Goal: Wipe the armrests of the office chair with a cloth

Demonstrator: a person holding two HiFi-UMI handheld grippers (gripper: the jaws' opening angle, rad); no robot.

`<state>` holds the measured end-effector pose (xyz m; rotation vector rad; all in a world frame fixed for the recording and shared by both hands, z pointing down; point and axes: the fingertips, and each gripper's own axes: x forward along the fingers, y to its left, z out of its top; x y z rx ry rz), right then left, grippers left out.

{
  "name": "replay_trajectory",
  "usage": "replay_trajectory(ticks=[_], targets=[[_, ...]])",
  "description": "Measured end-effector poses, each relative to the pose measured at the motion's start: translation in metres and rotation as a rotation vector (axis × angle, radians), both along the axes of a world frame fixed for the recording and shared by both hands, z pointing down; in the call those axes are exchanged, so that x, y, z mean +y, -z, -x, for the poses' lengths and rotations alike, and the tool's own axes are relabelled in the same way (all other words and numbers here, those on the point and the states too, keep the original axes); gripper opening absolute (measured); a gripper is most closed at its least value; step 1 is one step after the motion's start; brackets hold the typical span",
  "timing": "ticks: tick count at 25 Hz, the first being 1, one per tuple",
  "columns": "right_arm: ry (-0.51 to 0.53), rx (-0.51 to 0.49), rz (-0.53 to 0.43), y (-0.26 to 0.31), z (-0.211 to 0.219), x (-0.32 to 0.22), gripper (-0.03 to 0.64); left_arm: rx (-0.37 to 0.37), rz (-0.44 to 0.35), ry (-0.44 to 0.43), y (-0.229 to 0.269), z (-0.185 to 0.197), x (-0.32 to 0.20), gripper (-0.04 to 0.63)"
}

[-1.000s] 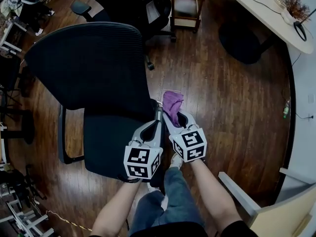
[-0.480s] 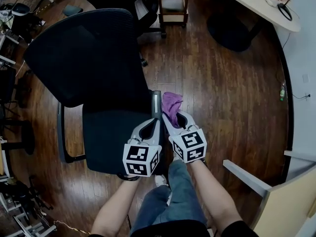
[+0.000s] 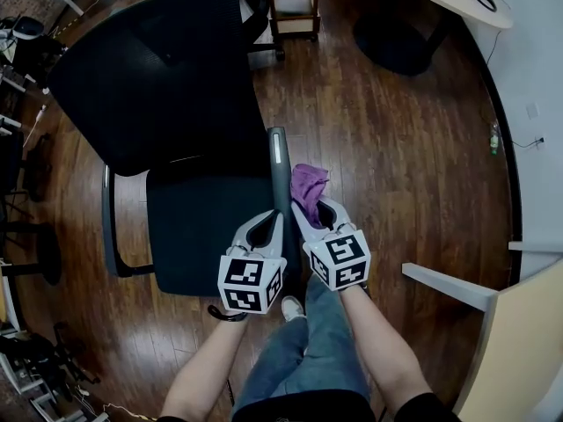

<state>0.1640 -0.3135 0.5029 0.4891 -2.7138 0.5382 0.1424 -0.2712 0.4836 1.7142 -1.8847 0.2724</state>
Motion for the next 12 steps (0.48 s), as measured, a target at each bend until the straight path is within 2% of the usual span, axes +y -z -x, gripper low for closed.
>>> replay_trajectory(ticks=[12], targets=[[-0.081, -0.009, 0.03, -0.009, -0.062, 0.078, 0.098, 0.008, 0.026, -0.051, -0.01, -0.044, 0.071, 0.005]])
